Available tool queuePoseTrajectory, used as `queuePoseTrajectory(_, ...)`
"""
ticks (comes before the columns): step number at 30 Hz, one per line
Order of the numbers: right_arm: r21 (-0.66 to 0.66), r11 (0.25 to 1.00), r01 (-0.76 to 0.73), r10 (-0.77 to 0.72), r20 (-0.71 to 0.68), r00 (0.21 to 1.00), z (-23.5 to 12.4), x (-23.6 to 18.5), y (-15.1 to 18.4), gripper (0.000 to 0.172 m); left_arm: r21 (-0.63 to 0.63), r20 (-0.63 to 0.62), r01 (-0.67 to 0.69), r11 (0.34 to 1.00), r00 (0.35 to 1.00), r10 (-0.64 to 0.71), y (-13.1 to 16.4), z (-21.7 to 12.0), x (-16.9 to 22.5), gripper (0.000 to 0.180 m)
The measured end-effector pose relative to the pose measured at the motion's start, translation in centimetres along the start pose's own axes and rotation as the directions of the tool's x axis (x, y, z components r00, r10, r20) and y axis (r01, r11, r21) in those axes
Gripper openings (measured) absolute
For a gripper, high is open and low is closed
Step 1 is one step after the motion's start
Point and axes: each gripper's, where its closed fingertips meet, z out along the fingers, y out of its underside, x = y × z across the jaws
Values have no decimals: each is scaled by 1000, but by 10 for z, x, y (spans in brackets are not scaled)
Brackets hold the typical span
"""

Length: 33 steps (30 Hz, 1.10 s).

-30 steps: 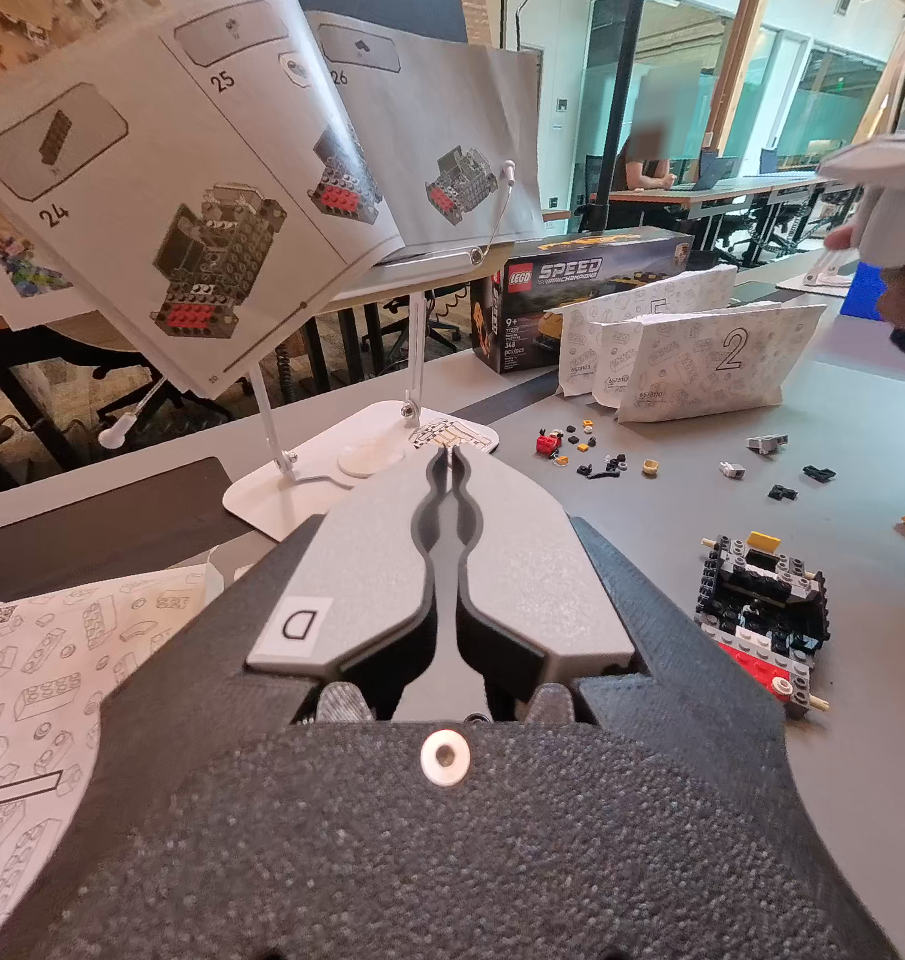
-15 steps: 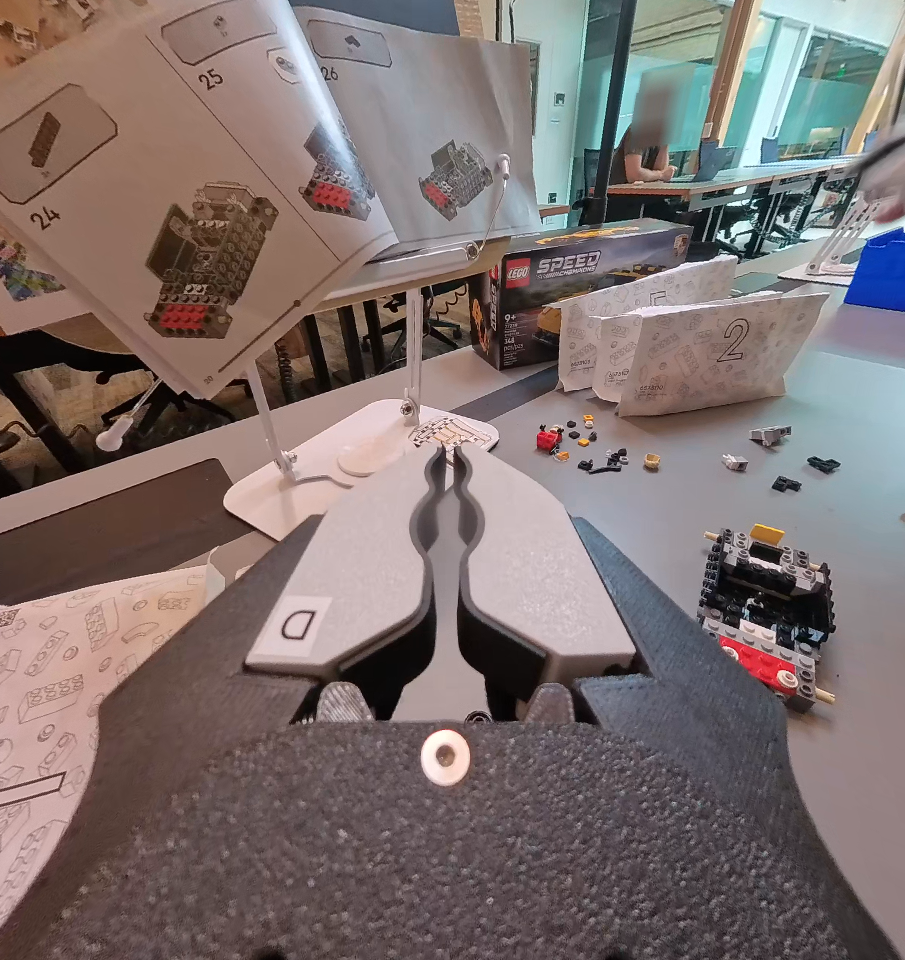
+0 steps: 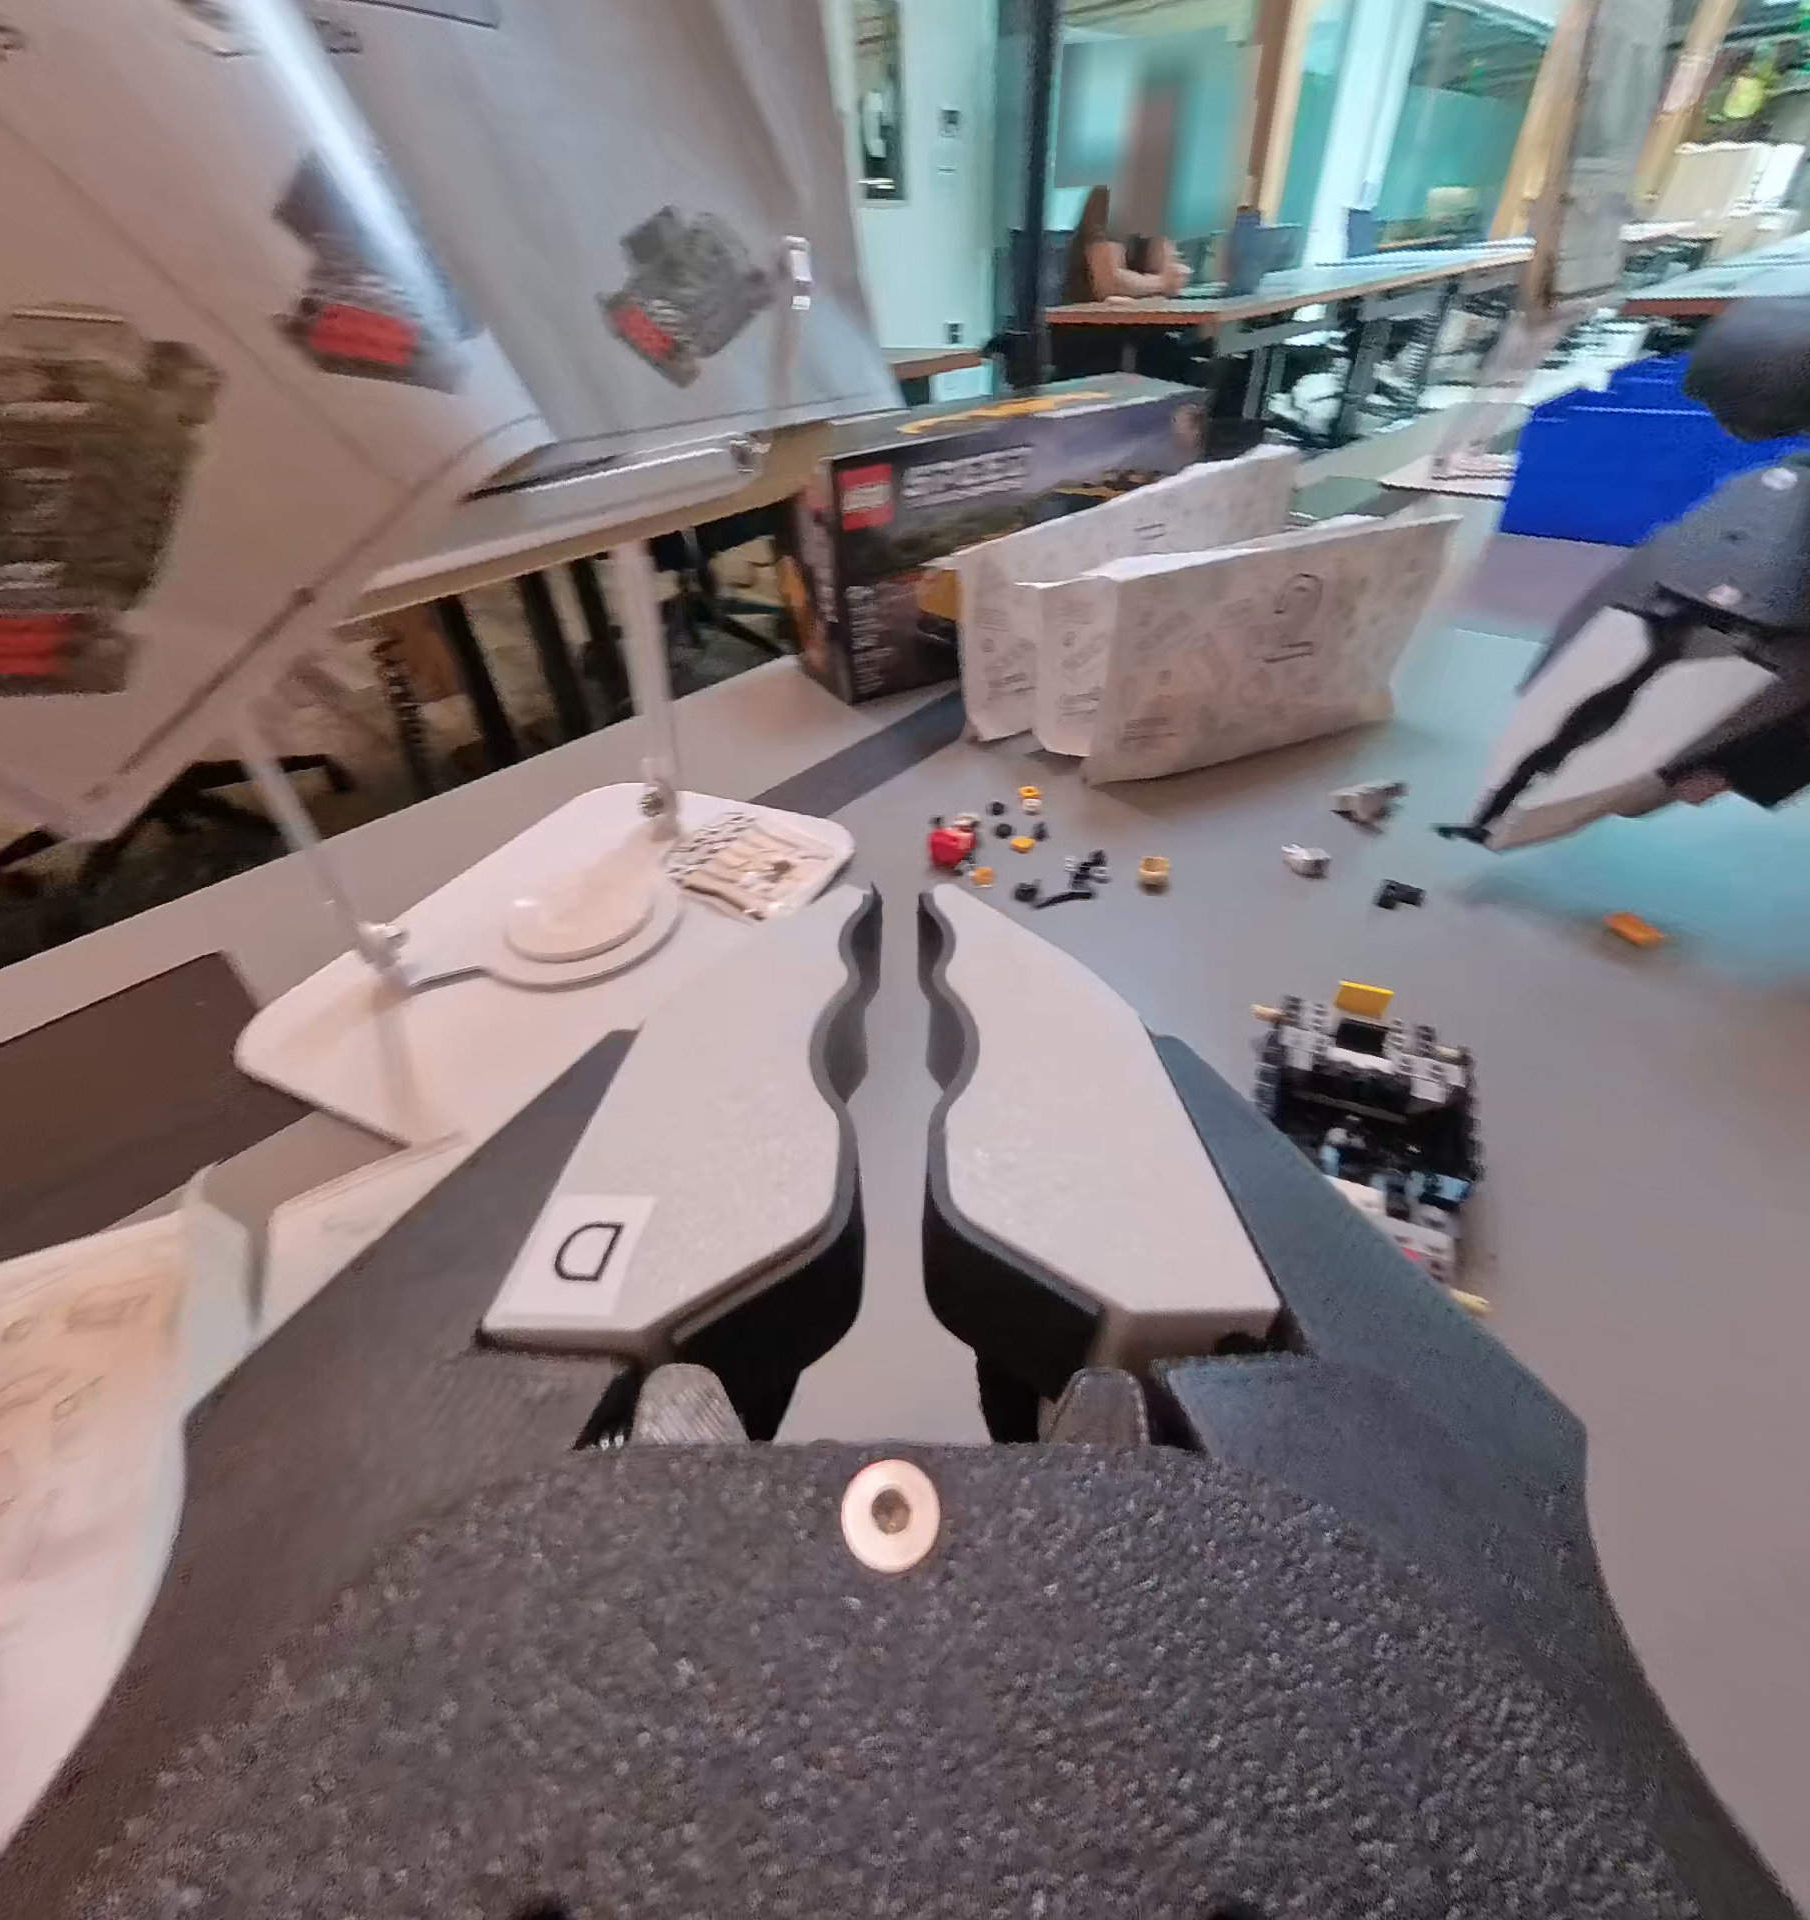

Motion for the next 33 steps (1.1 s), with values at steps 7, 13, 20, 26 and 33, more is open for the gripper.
queuePoseTrajectory(7, 326, 943, 63, -155, 265, 952, -24, -80, -78, 6, 23, -451, -266, 964, 857, 248, 5, 7, 125, 30)
queuePoseTrajectory(13, 393, 917, 70, -273, 491, 827, -25, -150, -108, 6, 112, -535, -543, 833, 673, 511, 19, 4, 188, 35)
queuePoseTrajectory(20, 396, 917, 57, -271, 511, 815, -22, -155, -107, 10, 59, -554, -570, 820, 664, 502, 19, -6, 186, 7)
queuePoseTrajectory(26, 261, 956, 131, -152, 60, 987, -27, -47, -73, 20, -216, -211, -463, 860, 882, 422, -28, -56, 68, 7)
queuePoseTrajectory(33, 40, 999, -17, 19, -51, 999, 6, -4, -19, 22, -565, 421, 101, 819, 889, 180, 7, -219, -83, 7)
